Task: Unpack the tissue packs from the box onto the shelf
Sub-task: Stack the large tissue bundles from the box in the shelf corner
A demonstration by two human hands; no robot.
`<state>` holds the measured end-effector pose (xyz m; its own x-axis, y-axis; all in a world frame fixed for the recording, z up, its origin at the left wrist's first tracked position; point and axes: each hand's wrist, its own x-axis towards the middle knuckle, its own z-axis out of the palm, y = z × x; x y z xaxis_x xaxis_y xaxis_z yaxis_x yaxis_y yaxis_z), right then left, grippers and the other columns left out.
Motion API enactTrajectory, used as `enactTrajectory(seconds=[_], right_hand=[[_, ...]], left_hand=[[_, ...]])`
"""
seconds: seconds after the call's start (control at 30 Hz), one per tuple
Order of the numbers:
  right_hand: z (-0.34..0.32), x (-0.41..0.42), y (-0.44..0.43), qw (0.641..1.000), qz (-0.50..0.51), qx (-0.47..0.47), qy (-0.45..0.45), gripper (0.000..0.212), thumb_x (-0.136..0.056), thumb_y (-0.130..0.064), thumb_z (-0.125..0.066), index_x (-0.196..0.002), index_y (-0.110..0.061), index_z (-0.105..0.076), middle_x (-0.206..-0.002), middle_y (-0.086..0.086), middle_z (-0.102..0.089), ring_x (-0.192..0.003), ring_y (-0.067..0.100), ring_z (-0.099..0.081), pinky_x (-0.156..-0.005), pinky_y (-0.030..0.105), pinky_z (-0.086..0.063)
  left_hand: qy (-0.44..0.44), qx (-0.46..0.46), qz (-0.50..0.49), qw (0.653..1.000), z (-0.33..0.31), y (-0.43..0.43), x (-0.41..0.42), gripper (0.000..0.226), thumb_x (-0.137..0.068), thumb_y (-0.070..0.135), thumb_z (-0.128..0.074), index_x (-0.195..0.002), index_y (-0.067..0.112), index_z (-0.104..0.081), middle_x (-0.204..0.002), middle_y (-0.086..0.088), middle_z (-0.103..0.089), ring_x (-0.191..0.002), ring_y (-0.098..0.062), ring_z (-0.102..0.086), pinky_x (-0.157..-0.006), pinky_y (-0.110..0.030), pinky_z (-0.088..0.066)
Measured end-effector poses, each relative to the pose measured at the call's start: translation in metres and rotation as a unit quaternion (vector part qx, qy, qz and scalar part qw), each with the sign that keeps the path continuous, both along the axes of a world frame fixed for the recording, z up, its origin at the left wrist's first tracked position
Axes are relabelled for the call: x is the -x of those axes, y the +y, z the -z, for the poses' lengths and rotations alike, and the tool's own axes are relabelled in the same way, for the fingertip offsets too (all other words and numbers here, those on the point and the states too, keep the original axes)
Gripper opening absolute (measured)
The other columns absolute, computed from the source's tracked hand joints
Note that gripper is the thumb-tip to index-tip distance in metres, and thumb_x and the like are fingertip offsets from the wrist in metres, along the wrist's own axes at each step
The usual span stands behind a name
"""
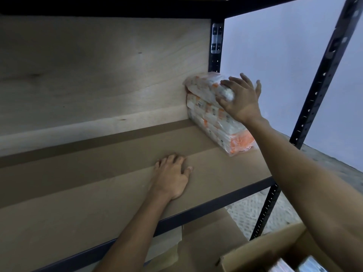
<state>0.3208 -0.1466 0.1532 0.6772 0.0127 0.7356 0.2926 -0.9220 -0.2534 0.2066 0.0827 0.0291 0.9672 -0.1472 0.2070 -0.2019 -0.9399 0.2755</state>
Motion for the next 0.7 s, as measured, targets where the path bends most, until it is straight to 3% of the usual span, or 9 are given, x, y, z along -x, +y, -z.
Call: enactTrajectory(seconds=[0.4,0.57,0.7], right_hand=[[-0.0001,-0.0022,-0.0043,0.997,0.036,0.063,0.002,0.047,-0.086,-0.056,-0.048,-0.127,-0.033,-0.052,-0.143,-0.002,-0.047,-0.144,0.021,-0.021,-0.114,0.055,0.010],[-0.0014,-0.0043,-0.0054,0.997,0.024,0.070,-0.003,0.049,-0.085,-0.053,-0.051,-0.128,-0.030,-0.052,-0.143,0.003,-0.048,-0.141,0.025,-0.027,-0.119,0.047,-0.006],[-0.0026,-0.0051,-0.0085,0.998,0.006,0.064,-0.021,0.052,-0.083,-0.053,-0.053,-0.128,-0.026,-0.055,-0.138,0.004,-0.052,-0.133,0.028,-0.038,-0.114,0.043,-0.021]], left_hand=[[-0.001,-0.002,-0.005,1.000,-0.0011,-0.0003,0.0012,0.049,-0.096,0.053,-0.032,-0.140,0.031,-0.039,-0.151,0.000,-0.035,-0.139,-0.021,-0.029,-0.115,-0.042,-0.019],[-0.003,0.000,-0.003,1.000,0.0003,0.0002,-0.0009,0.049,-0.096,0.054,-0.032,-0.139,0.032,-0.040,-0.151,0.000,-0.035,-0.139,-0.021,-0.029,-0.116,-0.042,-0.019],[0.002,0.001,-0.002,1.000,0.0013,0.0003,-0.0023,0.050,-0.096,0.054,-0.031,-0.140,0.031,-0.039,-0.151,0.001,-0.034,-0.140,-0.021,-0.028,-0.117,-0.043,-0.017]])
